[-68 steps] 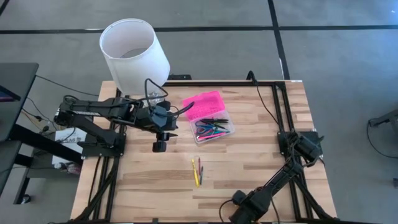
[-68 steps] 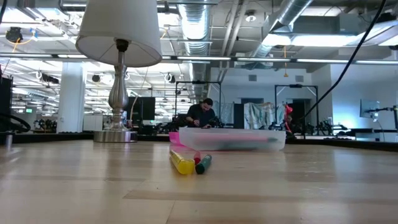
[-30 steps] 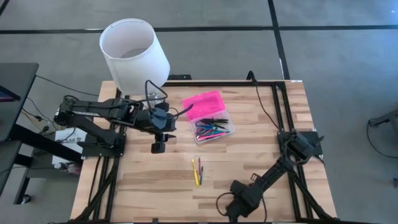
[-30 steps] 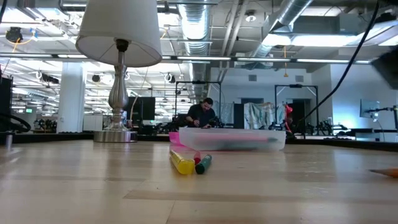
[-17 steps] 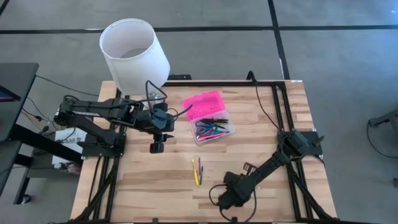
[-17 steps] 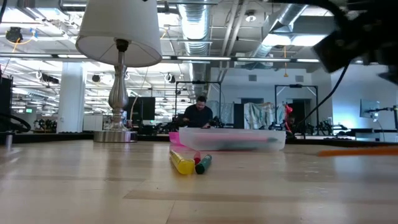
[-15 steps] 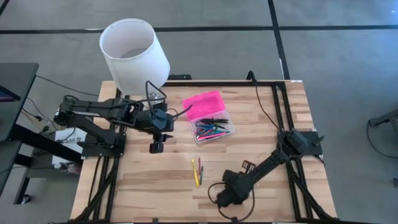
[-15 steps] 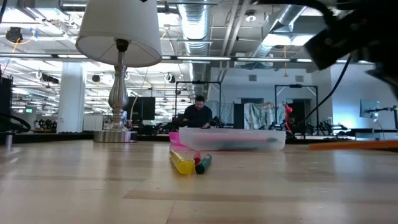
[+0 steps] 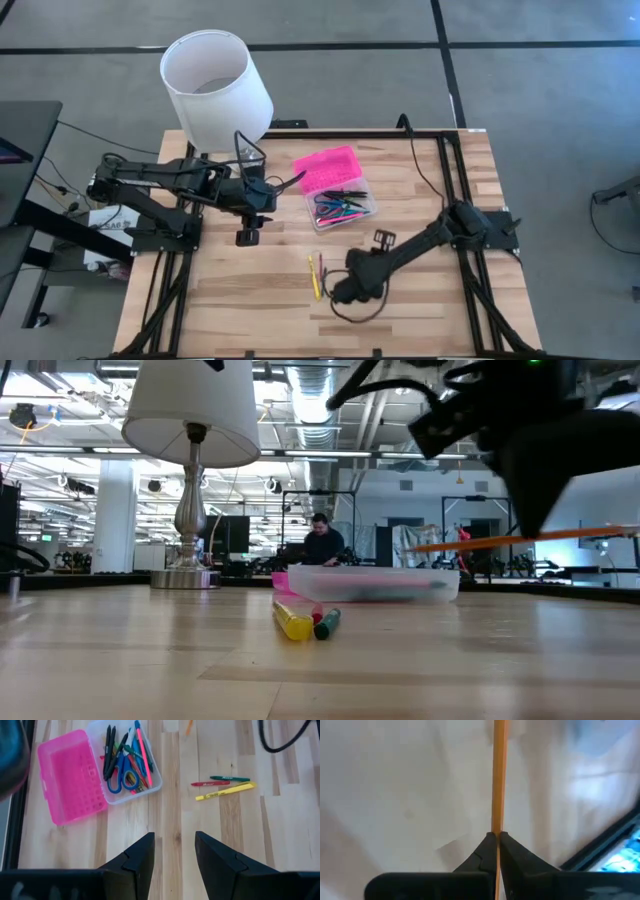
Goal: Pick & place school supplies into a supply box
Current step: Put the yellow pencil into the pink supply box
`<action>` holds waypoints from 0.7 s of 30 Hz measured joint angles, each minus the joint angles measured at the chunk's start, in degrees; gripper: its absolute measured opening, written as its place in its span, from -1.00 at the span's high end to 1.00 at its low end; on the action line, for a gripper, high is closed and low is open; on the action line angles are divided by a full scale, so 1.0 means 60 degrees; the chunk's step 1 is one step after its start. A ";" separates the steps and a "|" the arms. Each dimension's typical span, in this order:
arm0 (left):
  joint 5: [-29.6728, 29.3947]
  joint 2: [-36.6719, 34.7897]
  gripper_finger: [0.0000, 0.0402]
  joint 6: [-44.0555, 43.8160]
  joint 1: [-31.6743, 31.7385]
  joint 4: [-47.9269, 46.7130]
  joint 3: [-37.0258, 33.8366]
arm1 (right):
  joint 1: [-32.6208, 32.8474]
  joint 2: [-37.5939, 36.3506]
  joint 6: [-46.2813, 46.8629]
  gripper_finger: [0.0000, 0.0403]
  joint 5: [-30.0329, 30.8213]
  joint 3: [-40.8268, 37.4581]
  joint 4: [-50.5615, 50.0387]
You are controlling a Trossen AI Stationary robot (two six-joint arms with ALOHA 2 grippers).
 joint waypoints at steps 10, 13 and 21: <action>-0.0001 -0.0025 0.32 0.0112 -0.0026 -0.0168 0.0000 | -0.1595 -0.1151 -0.1140 1.00 0.1676 0.0025 0.0455; -0.0002 -0.0040 0.32 0.0223 -0.0058 -0.0163 0.0000 | -0.2205 -0.1489 -0.2575 1.00 0.1901 0.0025 0.1338; -0.0252 -0.0040 0.32 0.0247 -0.0059 0.0615 0.0000 | -0.4005 -0.1780 -0.6563 1.00 0.1325 0.0025 0.3345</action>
